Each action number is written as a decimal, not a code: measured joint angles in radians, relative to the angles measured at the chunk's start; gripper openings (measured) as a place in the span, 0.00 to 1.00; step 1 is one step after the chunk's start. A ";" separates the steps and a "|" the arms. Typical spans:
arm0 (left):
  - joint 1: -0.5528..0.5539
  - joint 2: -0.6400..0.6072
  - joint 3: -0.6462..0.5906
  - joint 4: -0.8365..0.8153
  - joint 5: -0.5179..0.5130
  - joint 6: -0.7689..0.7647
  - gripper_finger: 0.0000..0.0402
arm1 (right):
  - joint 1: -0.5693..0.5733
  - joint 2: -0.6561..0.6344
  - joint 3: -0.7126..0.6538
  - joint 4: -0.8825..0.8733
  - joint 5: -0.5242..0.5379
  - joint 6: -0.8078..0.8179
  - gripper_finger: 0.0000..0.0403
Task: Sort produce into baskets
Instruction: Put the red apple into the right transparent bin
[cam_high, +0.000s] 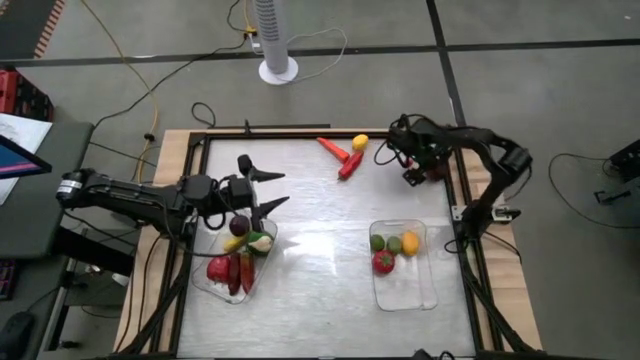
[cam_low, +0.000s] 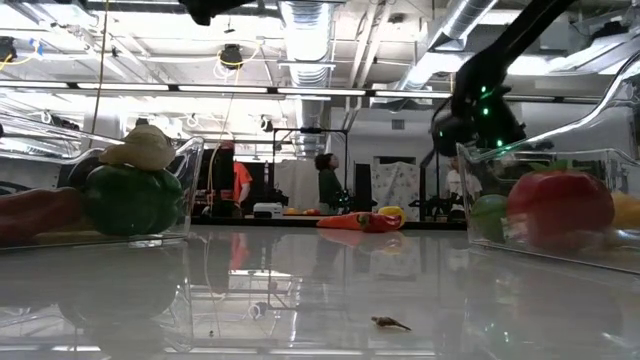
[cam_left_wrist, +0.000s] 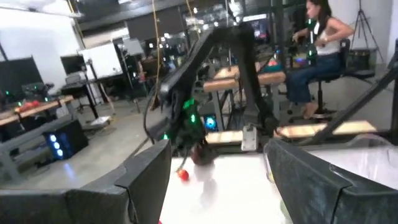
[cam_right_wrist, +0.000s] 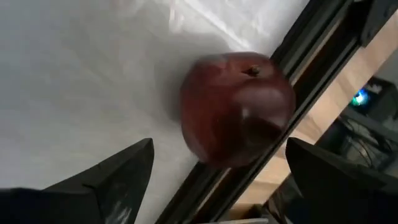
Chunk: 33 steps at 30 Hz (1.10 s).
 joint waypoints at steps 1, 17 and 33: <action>-0.001 -0.007 0.000 0.001 0.001 0.008 0.63 | -0.008 0.017 0.000 0.000 0.005 -0.002 0.97; -0.027 -0.044 0.000 0.011 0.079 -0.059 0.63 | 0.062 0.172 0.021 0.008 0.108 -0.033 0.75; -0.027 -0.044 0.000 -0.027 0.071 -0.091 0.63 | 0.849 -0.497 0.021 0.016 -0.033 0.392 0.77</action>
